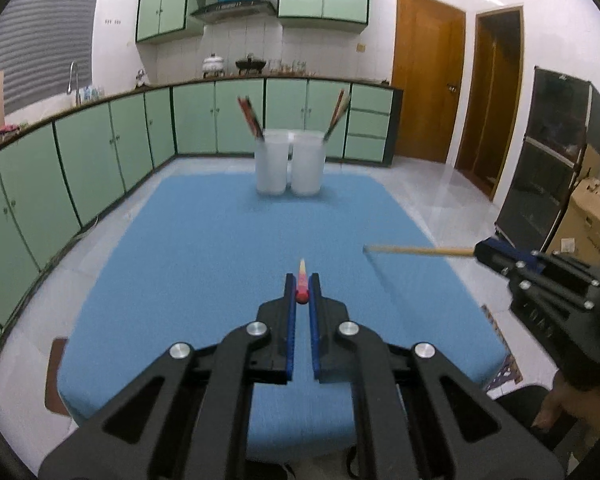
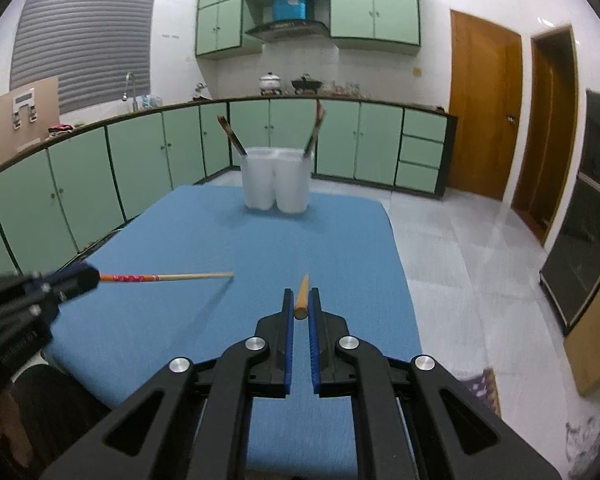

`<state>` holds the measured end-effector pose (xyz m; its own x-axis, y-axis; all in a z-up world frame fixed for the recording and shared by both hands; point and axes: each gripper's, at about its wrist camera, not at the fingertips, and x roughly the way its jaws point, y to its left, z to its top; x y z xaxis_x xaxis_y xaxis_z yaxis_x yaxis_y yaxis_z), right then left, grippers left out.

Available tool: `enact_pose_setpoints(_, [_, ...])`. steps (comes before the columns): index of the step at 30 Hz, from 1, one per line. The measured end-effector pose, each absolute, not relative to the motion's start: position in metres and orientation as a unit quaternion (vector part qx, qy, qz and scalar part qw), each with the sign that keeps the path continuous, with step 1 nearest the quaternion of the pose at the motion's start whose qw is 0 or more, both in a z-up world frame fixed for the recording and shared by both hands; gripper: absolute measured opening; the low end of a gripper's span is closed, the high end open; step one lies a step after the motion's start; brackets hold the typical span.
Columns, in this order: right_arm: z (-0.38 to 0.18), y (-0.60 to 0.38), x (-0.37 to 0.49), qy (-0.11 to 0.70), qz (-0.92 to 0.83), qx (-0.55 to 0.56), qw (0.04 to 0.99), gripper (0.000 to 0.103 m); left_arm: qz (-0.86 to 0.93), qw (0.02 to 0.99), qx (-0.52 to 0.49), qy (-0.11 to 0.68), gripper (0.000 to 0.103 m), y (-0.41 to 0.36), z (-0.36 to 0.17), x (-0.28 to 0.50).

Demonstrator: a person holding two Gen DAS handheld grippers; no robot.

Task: Organize utensils
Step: 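Lower the red chopstick into the holder with the left tool while the right tool inserts the wooden chopstick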

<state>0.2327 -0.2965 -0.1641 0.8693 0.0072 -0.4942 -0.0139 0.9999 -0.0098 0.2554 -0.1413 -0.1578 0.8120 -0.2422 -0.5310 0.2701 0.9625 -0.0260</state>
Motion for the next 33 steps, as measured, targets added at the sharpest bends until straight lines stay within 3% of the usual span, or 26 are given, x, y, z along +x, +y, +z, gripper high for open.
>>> enact_pose_setpoints(18, [-0.087, -0.302, 0.337, 0.277, 0.069, -0.041, 0.957, 0.007, -0.161, 0.949, 0.036, 0.269, 0.005, -0.153, -0.094, 0.347])
enact_pose_setpoints(33, [-0.059, -0.305, 0.395, 0.294, 0.089, -0.050, 0.950, 0.007, -0.177, 0.928, 0.046, 0.326, 0.005, -0.152, -0.072, 0.415])
